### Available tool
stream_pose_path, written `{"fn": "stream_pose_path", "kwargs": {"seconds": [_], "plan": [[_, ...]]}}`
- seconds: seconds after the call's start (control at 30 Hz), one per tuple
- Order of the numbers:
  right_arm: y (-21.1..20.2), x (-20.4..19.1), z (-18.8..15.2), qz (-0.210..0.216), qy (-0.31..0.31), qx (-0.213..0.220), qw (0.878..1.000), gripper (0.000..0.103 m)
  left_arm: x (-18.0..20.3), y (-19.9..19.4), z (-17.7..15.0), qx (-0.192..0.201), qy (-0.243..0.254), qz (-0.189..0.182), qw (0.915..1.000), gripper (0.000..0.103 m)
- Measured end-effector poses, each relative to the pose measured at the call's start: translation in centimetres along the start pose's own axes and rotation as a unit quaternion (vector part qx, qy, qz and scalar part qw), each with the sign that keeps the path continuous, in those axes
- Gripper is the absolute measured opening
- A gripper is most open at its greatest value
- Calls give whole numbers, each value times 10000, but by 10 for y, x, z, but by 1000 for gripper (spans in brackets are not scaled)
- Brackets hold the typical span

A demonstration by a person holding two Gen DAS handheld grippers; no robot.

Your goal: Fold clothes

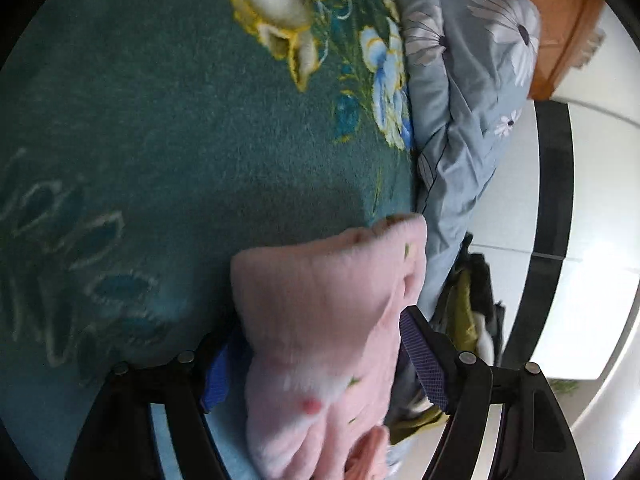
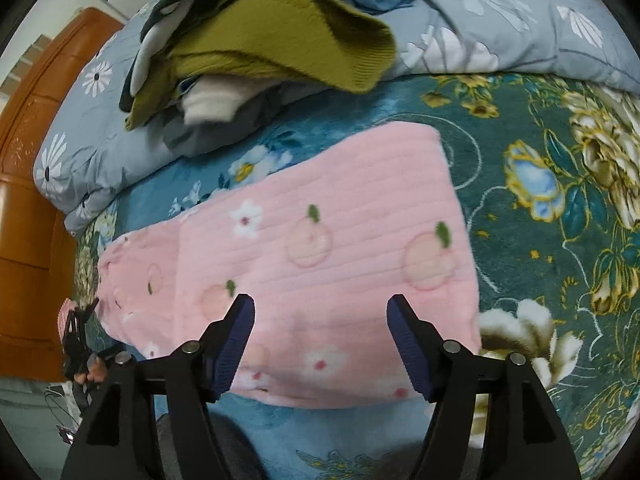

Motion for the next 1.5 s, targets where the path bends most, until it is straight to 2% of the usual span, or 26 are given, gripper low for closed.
{"fn": "stream_pose_path", "kwargs": {"seconds": [0.13,0.17,0.2,0.23,0.3,0.43,0.53,0.6,0.67,0.73,0.83,0.93,1.07,1.13,1.23,1.4,1.5], "plan": [[-2,-13,-1,-101,-182,-36,9998,70,0,7,6,33,-242,-312,9992,77],[-2,-14,-1,-129,-220,-48,9997,70,2,8,5,53,-167,-232,9996,76],[-3,-16,0,-155,-258,-54,9995,70,3,10,4,74,-92,-151,9998,68],[-3,-18,-1,-170,-288,-52,9994,70,5,12,3,94,-15,-70,9999,55],[-4,-20,0,-150,-306,-47,9994,70,8,14,1,131,130,112,9998,40],[-8,-22,-1,-109,-311,-24,9995,70,21,13,2,236,386,422,9981,31],[-15,-18,0,-29,-276,70,9996,70,52,7,-2,407,1058,766,9906,29],[-19,-12,1,13,-206,137,9997,70,86,11,-17,414,1676,903,9808,29],[-22,-5,2,50,-105,187,9998,70,121,14,-33,417,2279,1017,9675,29],[-23,4,2,138,30,217,9997,70,163,20,-54,391,2727,795,9580,29],[-23,15,-1,306,174,218,9991,70,216,18,-103,348,3484,595,9348,29],[-24,27,-5,457,301,254,9982,70,251,19,-173,31,4118,317,9107,30],[-26,50,-9,594,544,365,9961,70,269,35,-266,-517,4696,109,8813,30],[-29,65,-11,663,672,411,9947,70,271,50,-308,-775,4846,79,8713,31],[-35,87,-13,726,831,488,9927,70,263,76,-365,-1232,4932,264,8607,32],[-44,127,-17,771,1154,623,9884,70,227,121,-438,-1889,5193,647,8309,32],[-46,148,-22,813,1417,683,9842,70,200,141,-465,-2235,5234,1024,8159,34]]}}
Point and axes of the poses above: each gripper's, at about its wrist camera, not at the fingertips, and y roughly the way its jaws point, x to its right, z to its top, the point moved 4 cm from there along y, roughly the way its jaws point, and after that the axes turned 1 degree about x, right-handed, at the moved point
